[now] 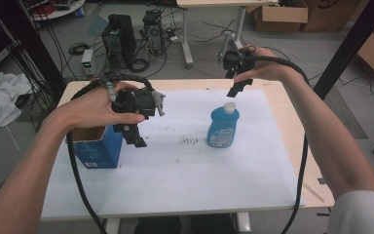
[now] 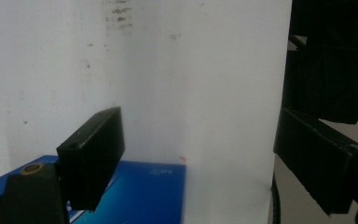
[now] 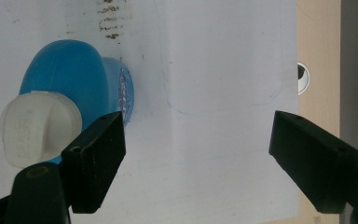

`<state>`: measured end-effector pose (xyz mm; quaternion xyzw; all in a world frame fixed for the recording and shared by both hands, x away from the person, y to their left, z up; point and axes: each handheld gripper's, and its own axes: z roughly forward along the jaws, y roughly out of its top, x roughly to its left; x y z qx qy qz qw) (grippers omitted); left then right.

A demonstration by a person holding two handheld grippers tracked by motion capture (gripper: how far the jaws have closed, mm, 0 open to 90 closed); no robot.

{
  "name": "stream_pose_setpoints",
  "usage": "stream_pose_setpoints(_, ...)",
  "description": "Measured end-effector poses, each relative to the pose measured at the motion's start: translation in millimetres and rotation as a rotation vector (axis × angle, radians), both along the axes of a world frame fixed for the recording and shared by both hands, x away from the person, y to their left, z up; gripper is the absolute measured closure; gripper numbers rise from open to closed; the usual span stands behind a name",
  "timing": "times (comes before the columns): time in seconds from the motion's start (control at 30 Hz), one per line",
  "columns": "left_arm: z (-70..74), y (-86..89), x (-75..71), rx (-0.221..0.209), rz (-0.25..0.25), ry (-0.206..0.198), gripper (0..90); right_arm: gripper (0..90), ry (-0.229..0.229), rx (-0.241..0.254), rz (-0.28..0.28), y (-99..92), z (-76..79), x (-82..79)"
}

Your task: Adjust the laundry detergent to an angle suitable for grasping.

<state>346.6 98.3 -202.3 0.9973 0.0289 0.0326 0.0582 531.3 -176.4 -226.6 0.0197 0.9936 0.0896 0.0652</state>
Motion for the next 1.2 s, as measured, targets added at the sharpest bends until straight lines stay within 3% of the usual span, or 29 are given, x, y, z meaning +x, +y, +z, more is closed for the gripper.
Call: stream_pose_setpoints(1.2,-1.2,15.9,-4.4,-0.004,0.031,-0.016,17.1,18.8,-0.009,-0.016,0.009,7.2,-1.0,-2.1)
